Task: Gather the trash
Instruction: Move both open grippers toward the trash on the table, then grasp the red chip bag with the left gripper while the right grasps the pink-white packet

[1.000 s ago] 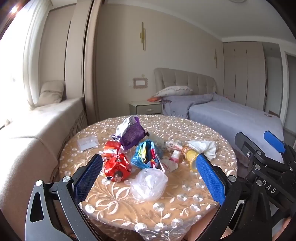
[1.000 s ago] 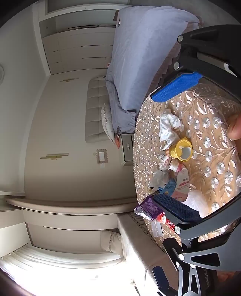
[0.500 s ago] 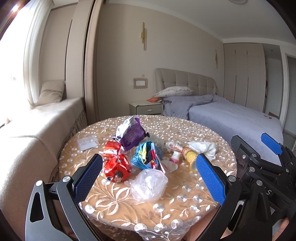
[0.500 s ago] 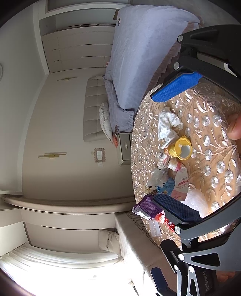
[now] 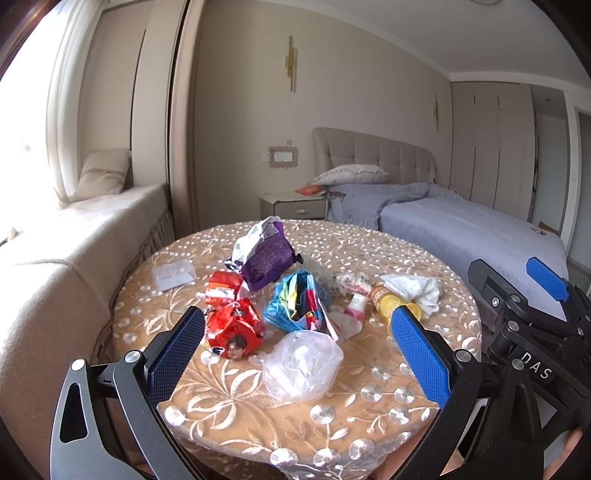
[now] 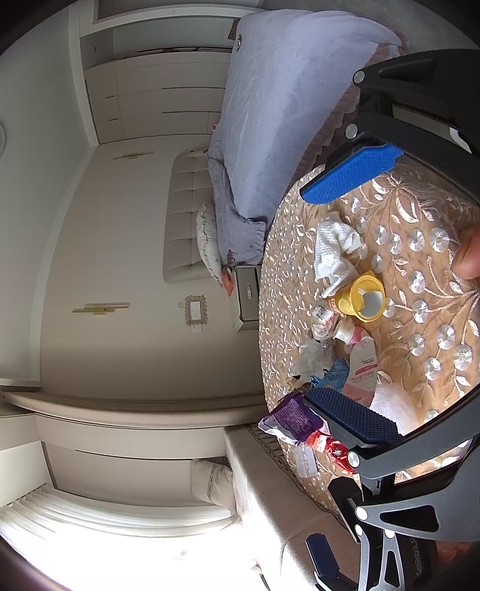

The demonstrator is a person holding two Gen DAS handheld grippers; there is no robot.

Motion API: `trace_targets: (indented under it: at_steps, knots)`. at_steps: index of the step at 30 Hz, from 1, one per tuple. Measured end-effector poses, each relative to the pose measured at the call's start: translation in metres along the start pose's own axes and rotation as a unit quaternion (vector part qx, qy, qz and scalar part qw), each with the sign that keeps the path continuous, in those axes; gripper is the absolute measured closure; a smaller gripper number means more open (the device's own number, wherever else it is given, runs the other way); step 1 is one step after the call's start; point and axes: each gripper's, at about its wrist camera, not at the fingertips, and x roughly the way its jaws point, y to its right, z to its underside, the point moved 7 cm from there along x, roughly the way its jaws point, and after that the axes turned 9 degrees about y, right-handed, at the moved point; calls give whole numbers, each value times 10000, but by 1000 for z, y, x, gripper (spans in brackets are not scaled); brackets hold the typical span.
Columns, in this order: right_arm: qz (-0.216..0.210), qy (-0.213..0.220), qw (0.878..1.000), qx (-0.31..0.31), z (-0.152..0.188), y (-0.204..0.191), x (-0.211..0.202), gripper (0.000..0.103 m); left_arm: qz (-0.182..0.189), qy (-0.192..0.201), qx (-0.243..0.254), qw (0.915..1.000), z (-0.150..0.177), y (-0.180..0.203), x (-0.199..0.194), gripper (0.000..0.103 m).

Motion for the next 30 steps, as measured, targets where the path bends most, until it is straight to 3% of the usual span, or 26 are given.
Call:
trace_targets:
  at_steps: [9, 16, 26, 30]
  knots:
    - [-71, -330, 9992, -233, 22, -13, 30, 4, -269, -354, -209, 9988, 23, -32, 29, 4]
    - [-611, -770, 9947, -285, 41, -49, 51, 4, -810, -543, -166, 9951, 33, -68, 55, 4]
    - [-1042, -1484, 9830, -299, 69, -90, 97, 4, -584, -919, 100, 9940, 46, -80, 109, 4]
    - [-1116, -1683, 9785, -419, 77, -96, 108, 21, -498, -1070, 285, 9926, 51, -83, 125, 4]
